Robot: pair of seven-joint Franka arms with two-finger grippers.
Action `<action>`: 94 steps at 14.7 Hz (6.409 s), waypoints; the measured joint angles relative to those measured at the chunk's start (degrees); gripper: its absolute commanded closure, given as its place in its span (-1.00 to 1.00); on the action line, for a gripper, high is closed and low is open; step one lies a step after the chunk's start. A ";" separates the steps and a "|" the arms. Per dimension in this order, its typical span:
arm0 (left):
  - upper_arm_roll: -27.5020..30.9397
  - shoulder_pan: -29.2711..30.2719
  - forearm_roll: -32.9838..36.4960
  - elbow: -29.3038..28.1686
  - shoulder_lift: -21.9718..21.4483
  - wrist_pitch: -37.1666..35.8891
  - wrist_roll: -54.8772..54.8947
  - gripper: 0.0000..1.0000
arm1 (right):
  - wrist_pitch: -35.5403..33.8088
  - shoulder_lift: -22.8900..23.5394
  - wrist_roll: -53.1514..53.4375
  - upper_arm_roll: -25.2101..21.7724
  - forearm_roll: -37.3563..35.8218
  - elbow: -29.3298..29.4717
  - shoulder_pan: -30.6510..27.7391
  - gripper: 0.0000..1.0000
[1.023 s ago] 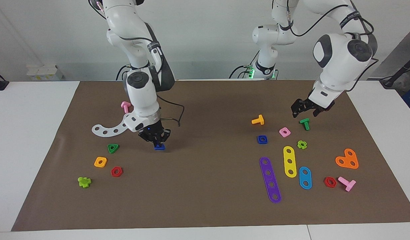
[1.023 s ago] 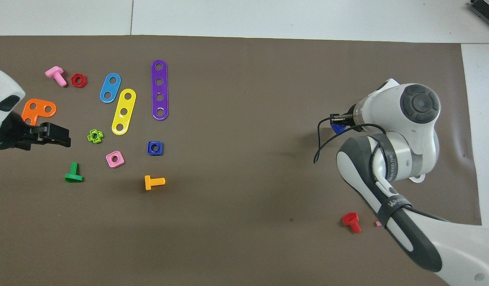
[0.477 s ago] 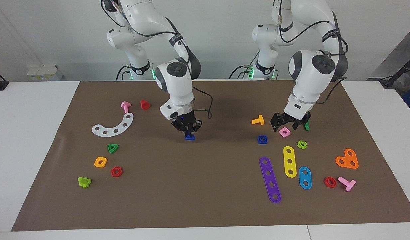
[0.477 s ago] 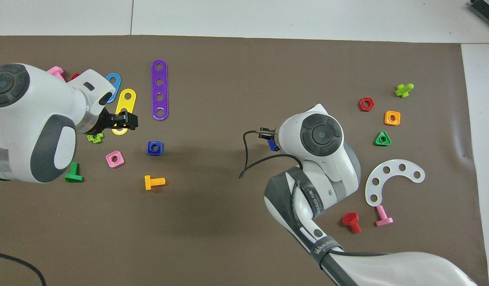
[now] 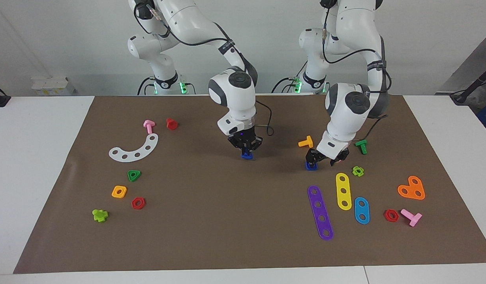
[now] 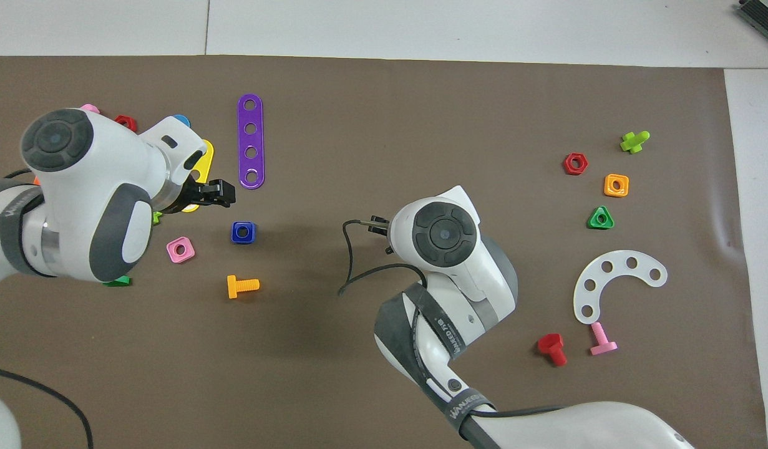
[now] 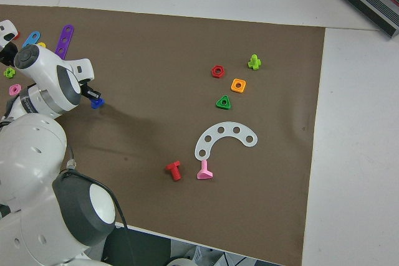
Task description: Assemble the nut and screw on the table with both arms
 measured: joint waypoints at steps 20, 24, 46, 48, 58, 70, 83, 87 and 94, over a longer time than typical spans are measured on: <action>0.00 -1.22 0.04 -6.46 0.81 7.09 8.20 -0.37 | -6.58 -15.70 -20.69 -0.97 -0.80 -4.44 -19.28 -0.98; 0.00 -1.45 0.04 -6.75 0.81 7.06 9.48 -0.27 | -14.52 -22.33 -35.57 -1.04 -0.57 -4.50 -27.79 -0.98; -0.23 -15.35 -1.09 3.98 0.84 -3.77 -16.39 1.00 | -45.82 -19.89 -47.94 -1.33 2.46 17.97 -35.86 -1.00; -0.26 -17.58 -3.52 7.17 1.92 -5.01 -18.84 1.00 | -45.82 -19.89 -47.94 -1.30 2.46 17.96 -35.86 -1.00; -0.18 -23.13 -5.28 13.31 9.20 -4.18 -24.22 1.00 | -45.82 -19.89 -47.95 -1.19 2.46 17.92 -35.85 -1.00; -0.21 -24.11 -5.28 10.07 10.07 -1.34 -24.22 -0.72 | -45.82 -19.89 -47.95 -1.19 2.46 17.92 -35.85 -1.00; 1.40 -13.01 -5.28 25.86 7.51 -22.23 -16.68 -1.00 | -45.82 -19.89 -47.95 -1.19 2.46 17.92 -35.85 -1.00; 1.75 -1.90 -5.23 24.95 -0.62 -34.25 -1.92 -1.00 | -45.82 -19.89 -47.95 -1.19 2.46 17.92 -35.85 -1.00; 2.39 10.73 1.09 9.01 -17.90 -39.52 13.41 -1.00 | -45.82 -19.89 -47.95 -1.19 2.46 17.92 -35.85 -1.00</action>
